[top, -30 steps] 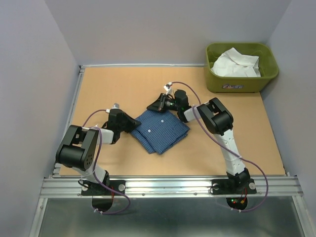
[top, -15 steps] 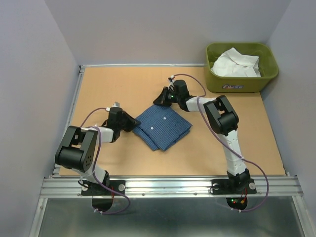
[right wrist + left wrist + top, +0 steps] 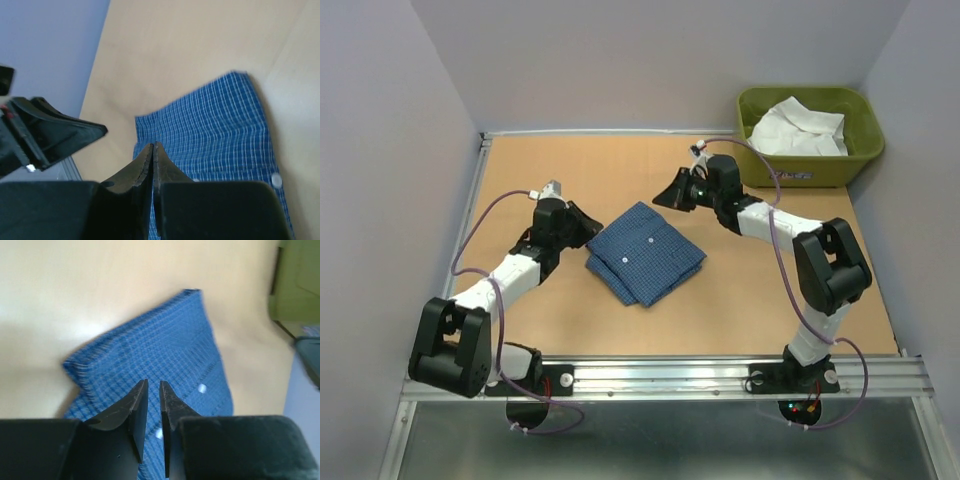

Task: Fold and stack the long sleeve shirts
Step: Fold the shirt

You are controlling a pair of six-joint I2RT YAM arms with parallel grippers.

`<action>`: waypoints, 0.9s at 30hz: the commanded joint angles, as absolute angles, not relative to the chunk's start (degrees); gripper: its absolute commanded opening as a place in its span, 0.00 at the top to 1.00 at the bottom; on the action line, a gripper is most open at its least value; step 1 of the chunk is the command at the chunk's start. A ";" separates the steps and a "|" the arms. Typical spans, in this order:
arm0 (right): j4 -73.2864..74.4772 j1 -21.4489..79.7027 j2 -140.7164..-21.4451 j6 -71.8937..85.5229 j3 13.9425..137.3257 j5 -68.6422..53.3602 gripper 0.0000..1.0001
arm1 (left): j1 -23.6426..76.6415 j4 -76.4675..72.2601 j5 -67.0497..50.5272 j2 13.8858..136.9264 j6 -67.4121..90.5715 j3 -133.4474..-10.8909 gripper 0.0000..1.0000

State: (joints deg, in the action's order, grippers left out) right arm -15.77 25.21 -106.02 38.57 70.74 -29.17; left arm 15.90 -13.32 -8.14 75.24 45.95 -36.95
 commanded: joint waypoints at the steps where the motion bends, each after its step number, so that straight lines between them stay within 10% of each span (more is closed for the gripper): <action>1: -15.64 25.66 -102.23 37.18 60.57 -31.11 0.92 | 23.34 -7.92 -8.52 70.49 44.38 -38.85 0.73; 24: -14.16 23.64 -90.71 28.49 42.09 -21.01 0.92 | 38.67 3.24 -16.97 84.74 42.37 -36.38 0.82; 27: -8.37 23.64 -87.64 25.32 44.02 -19.26 0.78 | 38.67 7.10 -13.55 79.13 41.05 -38.75 0.73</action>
State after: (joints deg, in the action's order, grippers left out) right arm -13.93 23.99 -92.07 31.24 41.12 -23.27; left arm 38.52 -2.66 -17.96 85.10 45.76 -36.40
